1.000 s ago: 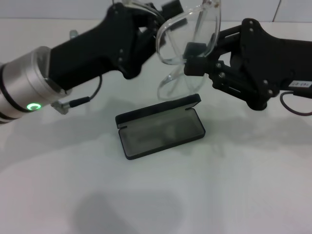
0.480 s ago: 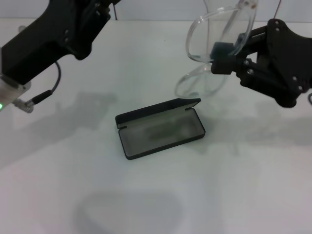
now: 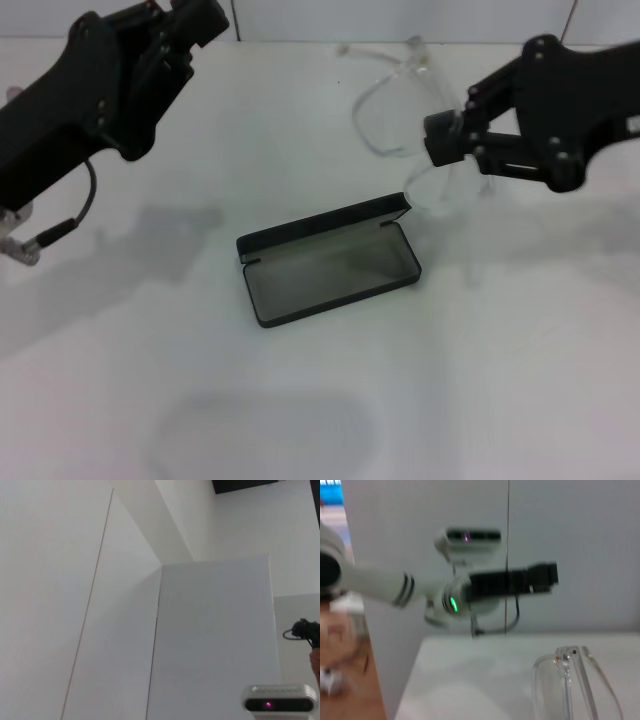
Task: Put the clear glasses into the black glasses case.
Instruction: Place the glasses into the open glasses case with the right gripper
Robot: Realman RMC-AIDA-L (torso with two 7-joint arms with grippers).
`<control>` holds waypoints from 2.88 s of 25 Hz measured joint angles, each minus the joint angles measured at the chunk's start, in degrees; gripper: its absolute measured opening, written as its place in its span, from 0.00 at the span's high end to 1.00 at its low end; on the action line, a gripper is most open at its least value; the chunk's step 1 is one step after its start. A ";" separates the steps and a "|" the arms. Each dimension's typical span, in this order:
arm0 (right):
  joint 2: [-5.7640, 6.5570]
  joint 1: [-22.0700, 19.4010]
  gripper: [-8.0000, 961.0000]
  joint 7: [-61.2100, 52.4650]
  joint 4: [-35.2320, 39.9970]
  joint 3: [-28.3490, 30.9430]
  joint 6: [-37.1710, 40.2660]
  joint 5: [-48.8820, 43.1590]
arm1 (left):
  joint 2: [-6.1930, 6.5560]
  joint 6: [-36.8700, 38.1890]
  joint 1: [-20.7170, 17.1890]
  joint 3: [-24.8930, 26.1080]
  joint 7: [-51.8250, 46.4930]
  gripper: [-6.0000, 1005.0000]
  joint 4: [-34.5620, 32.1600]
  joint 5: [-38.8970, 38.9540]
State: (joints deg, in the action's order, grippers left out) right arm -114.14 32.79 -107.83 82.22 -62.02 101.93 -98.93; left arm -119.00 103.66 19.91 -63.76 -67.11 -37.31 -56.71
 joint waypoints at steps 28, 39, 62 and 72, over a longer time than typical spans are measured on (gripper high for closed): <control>-1.71 20.91 0.90 -16.55 4.50 -26.77 2.51 -36.04 | 1.94 1.61 -4.09 10.87 -15.18 0.91 -17.97 -33.25; -1.93 16.86 0.90 -16.54 4.22 -37.99 -8.60 -38.72 | 0.88 1.26 -4.41 10.99 -14.85 0.60 -17.90 -35.22; -2.05 13.85 0.90 -16.83 4.17 -47.11 -19.40 -40.98 | 0.79 -0.04 -4.18 11.11 -15.42 0.53 -17.69 -35.08; -2.05 12.90 0.90 -16.75 3.55 -49.40 -22.98 -42.66 | 0.78 -0.21 -4.18 11.11 -15.17 0.54 -17.55 -34.98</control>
State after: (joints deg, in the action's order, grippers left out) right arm -116.19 45.70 -124.57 85.77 -111.43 78.95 -141.59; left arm -118.22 103.44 15.73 -52.65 -82.27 -54.86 -91.69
